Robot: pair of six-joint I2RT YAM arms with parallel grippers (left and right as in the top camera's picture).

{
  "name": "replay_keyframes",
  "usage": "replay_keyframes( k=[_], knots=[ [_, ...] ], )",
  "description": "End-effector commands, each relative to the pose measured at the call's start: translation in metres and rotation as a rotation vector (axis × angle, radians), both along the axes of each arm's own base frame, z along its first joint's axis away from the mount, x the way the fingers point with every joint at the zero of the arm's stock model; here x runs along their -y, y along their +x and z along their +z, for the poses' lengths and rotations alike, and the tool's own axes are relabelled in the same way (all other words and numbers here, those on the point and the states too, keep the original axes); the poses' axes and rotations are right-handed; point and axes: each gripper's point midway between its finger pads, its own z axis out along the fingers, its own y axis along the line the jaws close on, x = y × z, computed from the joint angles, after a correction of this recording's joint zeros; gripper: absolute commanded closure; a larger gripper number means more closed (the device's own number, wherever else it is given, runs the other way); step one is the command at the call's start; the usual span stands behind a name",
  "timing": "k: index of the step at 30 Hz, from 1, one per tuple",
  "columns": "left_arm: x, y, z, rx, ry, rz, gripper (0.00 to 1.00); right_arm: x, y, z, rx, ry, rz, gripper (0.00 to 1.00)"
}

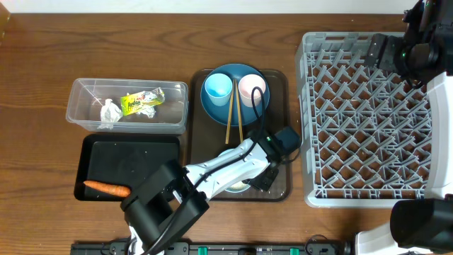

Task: Sort waste into correct bins and load items into the dishwasher rack
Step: 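Grasp the bowl rim with the left gripper and lift it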

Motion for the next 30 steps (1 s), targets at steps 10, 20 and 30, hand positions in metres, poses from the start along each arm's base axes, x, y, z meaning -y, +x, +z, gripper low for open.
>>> replay_keyframes(
  k=[10,20,30],
  knots=[
    [0.002,0.008,0.013,0.046,-0.011,0.001,0.76,0.002,0.002,0.007,0.02,0.002,-0.009,0.01],
    [-0.003,0.014,0.014,0.084,0.019,0.0,0.94,0.002,0.002,0.007,0.02,0.002,-0.009,0.01],
    [-0.023,0.012,0.036,0.115,0.07,-0.001,0.94,0.002,0.002,0.007,0.02,0.002,-0.009,0.01]
  ],
)
